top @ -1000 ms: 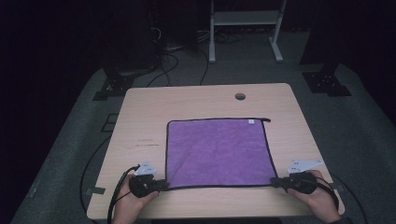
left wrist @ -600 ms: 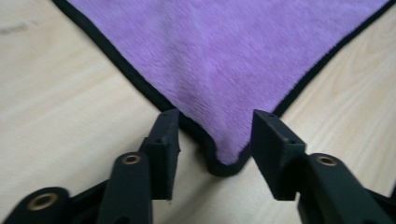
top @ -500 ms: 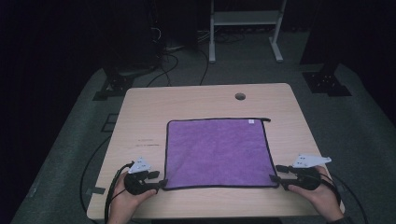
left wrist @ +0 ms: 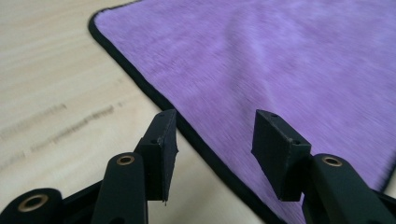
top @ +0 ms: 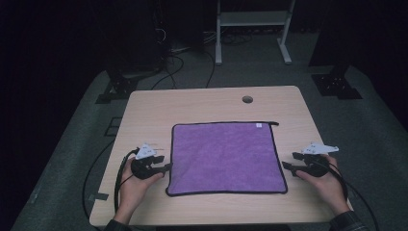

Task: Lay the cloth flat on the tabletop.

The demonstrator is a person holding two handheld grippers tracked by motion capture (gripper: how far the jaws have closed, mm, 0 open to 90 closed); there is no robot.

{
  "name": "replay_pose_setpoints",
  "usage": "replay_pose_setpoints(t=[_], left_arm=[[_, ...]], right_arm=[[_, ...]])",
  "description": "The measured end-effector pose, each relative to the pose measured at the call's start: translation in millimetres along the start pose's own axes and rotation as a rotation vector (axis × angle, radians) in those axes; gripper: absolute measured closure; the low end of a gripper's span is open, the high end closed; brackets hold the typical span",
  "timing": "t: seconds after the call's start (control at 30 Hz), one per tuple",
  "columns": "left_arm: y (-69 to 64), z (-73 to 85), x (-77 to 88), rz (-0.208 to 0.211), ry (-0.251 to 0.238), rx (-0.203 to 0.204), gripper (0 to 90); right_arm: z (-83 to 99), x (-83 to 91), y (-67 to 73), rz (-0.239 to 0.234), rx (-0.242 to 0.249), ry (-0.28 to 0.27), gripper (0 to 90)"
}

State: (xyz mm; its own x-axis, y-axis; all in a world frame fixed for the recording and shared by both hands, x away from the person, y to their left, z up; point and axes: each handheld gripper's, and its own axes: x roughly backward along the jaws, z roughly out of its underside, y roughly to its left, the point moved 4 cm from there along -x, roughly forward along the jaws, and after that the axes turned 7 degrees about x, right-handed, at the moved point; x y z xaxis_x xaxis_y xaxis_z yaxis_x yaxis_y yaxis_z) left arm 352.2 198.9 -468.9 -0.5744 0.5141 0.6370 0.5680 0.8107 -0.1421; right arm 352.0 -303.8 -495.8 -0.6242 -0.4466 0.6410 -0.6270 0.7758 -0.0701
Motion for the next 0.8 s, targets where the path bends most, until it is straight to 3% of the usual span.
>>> replay_pose_setpoints(t=[0.37, 0.6, 0.8], left_arm=[[24.3, -20.4, -39.1, -0.059, 0.016, 0.028, 49.4], [36.7, -20.9, -54.5, -0.082, 0.044, 0.056, 49.3], [40.0, -17.0, -58.9, -0.105, 0.072, 0.049, 50.3]], right_arm=[[4.4, -9.6, -19.5, 0.062, -0.032, 0.040, 35.3], [8.6, -14.2, -24.3, 0.075, -0.050, 0.058, 32.1], [10.8, -14.6, -24.5, 0.070, -0.052, 0.038, 29.5]])
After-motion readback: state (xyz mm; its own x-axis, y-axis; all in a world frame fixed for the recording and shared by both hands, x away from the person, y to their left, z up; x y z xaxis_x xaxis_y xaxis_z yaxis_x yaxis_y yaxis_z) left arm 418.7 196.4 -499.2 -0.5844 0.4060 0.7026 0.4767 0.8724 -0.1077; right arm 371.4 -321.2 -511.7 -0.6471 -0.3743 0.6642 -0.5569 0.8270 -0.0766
